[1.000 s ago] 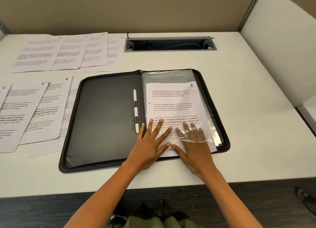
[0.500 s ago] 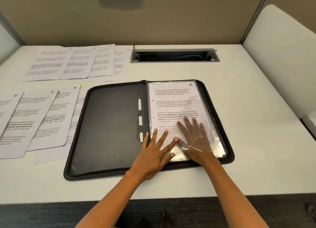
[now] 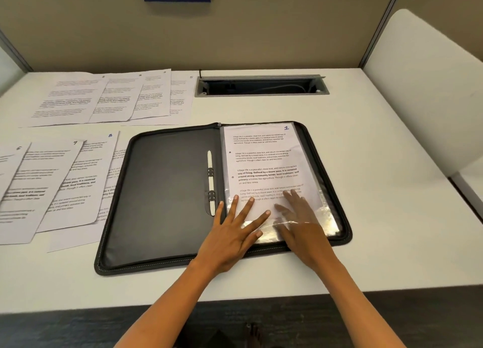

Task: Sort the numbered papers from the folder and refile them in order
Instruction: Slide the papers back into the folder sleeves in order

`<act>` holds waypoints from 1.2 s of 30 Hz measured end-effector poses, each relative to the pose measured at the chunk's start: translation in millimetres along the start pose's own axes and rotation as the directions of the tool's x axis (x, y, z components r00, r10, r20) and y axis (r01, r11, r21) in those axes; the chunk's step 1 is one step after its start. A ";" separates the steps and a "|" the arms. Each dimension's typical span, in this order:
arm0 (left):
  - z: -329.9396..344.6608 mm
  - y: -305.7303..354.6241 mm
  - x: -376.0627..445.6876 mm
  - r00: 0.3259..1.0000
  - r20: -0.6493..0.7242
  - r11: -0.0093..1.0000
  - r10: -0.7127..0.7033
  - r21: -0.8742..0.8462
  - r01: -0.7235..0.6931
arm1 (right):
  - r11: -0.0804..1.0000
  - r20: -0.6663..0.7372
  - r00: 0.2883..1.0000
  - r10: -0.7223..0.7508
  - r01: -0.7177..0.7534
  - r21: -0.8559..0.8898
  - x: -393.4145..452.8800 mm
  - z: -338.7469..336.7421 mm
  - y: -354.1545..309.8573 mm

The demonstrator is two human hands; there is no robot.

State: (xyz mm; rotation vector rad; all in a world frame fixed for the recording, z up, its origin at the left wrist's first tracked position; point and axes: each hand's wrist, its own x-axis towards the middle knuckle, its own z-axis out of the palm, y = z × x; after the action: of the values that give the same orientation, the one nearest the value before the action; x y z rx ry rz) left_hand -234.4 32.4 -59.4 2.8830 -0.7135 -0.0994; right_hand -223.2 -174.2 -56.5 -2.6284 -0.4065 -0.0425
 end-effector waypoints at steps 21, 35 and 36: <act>3.1 0.4 -1.7 1.000 -0.015 0.998 0.006 0.061 -0.005 | 0.595 -0.141 0.696 0.704 -0.468 0.654 -26.5 -44.8 14.3; -36.5 -36.4 6.0 0.983 -0.143 0.971 -0.117 -0.226 0.083 | 0.443 -0.044 0.816 0.576 -0.267 0.856 0.3 -77.5 -43.1; -45.1 -41.6 7.4 0.973 -0.167 0.956 -0.160 -0.273 0.110 | 0.458 -0.051 0.848 0.527 -0.234 0.857 4.4 -78.3 -53.1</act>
State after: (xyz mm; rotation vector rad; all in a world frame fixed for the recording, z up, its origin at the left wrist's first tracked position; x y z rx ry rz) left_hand -204.1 71.9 -22.7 2.6390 -0.4305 0.0573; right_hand -231.3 -164.4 37.3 -1.6300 0.2769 -0.0894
